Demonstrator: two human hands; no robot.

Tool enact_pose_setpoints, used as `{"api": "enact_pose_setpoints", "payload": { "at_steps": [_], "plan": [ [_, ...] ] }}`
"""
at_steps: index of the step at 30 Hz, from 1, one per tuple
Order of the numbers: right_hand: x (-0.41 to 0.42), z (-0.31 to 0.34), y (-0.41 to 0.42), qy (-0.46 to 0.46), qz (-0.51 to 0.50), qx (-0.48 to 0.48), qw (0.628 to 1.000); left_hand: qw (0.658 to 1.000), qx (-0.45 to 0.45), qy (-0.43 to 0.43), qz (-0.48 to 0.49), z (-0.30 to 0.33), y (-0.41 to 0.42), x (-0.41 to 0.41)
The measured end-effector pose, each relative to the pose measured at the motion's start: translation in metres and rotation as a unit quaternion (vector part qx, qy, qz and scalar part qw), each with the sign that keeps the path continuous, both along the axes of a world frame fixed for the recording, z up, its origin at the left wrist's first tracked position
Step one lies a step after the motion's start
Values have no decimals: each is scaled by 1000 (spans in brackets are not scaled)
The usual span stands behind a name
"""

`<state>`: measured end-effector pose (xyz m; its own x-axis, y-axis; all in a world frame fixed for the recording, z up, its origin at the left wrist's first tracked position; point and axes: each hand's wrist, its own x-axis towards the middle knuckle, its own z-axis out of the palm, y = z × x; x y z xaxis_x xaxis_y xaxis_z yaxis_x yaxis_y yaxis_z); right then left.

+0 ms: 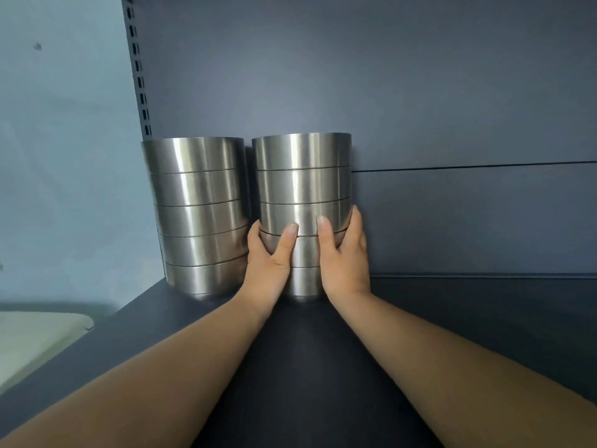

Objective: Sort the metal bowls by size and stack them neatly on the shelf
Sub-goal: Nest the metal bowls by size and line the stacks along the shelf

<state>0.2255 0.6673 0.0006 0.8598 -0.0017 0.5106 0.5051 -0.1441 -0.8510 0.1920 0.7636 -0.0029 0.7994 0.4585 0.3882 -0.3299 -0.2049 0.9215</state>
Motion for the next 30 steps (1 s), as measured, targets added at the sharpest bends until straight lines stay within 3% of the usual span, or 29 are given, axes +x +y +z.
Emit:
{"api": "enact_pose_setpoints", "payload": {
  "at_steps": [11,20,27,30],
  "plan": [
    [10,-3,2,-25,-18,11,999,999,-25,-22,-30,-4,5,16],
    [3,-10,-10,52,24,-19,998,1000,0,-14,19,0,-13,6],
    [-17,-13,-36,94,7,-86,992,991,89,100,-13,0,-6,-5],
    [-28,-13,-47,74,-47,-182,979,969,165,185,-8,-6,-9,-18]
  ]
}}
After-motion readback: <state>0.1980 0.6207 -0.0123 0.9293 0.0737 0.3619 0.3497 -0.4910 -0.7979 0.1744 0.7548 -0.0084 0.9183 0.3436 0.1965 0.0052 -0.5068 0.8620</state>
